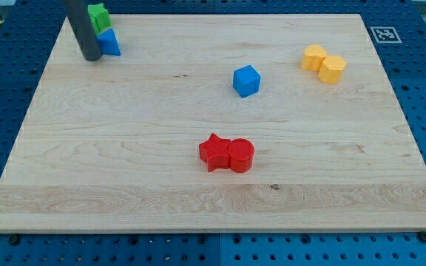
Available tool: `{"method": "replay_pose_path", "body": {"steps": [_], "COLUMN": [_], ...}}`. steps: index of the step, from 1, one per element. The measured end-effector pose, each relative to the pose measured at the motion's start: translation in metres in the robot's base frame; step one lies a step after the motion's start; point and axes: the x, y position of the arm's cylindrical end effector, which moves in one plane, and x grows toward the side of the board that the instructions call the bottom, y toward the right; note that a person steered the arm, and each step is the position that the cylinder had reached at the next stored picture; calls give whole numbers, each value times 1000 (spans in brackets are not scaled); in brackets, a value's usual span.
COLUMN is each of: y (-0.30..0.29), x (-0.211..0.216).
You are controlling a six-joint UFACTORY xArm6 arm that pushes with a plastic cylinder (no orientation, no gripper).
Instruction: Move the blue triangle to the right side of the green star
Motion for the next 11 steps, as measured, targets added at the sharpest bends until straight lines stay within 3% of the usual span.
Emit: {"method": "replay_pose_path", "body": {"steps": [5,7,10,11], "y": [7,49,27,65], "x": [-12,10,-23,-17]}}
